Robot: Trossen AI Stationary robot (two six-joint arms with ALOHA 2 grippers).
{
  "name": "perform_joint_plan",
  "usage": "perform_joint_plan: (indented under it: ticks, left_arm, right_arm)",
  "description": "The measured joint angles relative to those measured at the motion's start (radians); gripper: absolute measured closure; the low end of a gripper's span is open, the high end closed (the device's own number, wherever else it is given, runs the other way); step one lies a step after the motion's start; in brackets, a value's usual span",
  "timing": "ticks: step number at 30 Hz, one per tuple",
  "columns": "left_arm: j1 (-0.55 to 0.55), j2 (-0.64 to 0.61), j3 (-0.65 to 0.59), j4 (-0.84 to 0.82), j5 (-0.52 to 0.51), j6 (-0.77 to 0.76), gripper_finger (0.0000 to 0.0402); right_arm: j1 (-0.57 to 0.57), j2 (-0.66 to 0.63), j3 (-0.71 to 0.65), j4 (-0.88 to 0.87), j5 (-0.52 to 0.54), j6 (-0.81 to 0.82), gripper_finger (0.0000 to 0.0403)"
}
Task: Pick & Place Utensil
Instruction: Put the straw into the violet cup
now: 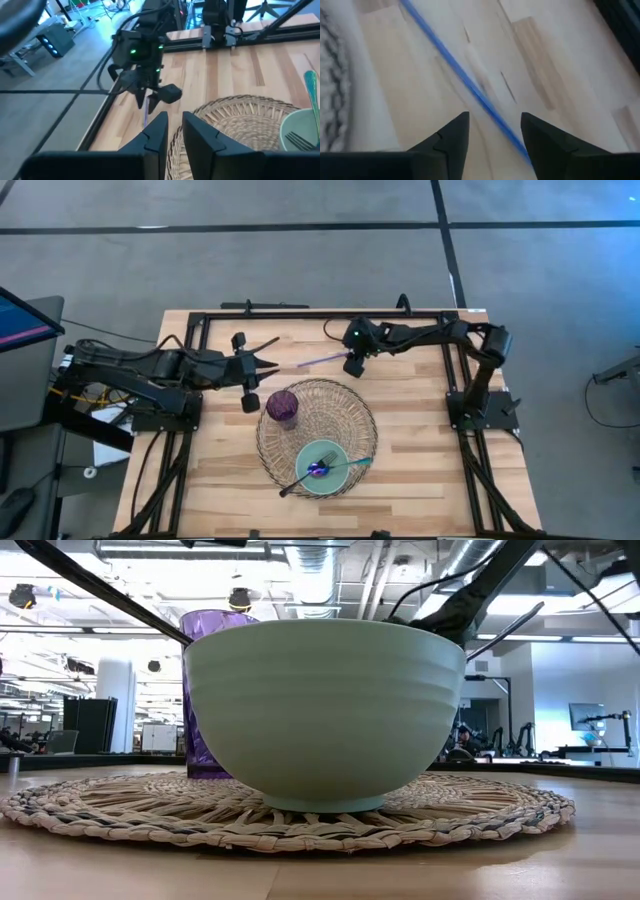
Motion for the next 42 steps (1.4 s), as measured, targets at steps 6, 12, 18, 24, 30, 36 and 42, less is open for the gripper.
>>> perform_joint_plan:
  ticks: [6, 12, 18, 24, 30, 36, 42]
  left_arm:
    - [-0.001, 0.047, 0.0, -0.003, 0.005, -0.003, 0.0344]
    - [-0.001, 0.104, 0.0, -0.012, 0.017, -0.026, 0.0344]
    - [-0.001, 0.146, 0.0, -0.011, 0.044, -0.026, 0.0344]
    - [-0.001, 0.154, 0.0, -0.01, 0.044, -0.026, 0.0344]
    - [-0.001, 0.154, 0.0, -0.01, 0.044, -0.045, 0.0344]
    - [-0.009, 0.154, 0.0, -0.011, 0.044, -0.045, 0.0344]
    - [-0.035, 0.154, 0.0, -0.011, 0.046, -0.045, 0.0344]
  right_arm:
    - [0.008, 0.113, 0.061, -0.014, 0.029, 0.004, 0.0215]
    - [0.034, 0.143, 0.122, -0.088, 0.099, 0.021, 0.0256]
    - [0.038, 0.145, 0.132, -0.121, 0.015, 0.055, 0.0366]
    - [0.065, 0.141, 0.133, -0.151, -0.001, 0.15, 0.0388]
    - [0.141, 0.084, 0.122, -0.211, -0.022, 0.219, 0.0398]
    - [0.223, -0.089, 0.126, -0.255, 0.02, 0.281, 0.0401]
    - [0.322, -0.304, 0.127, -0.352, 0.268, 0.321, 0.0402]
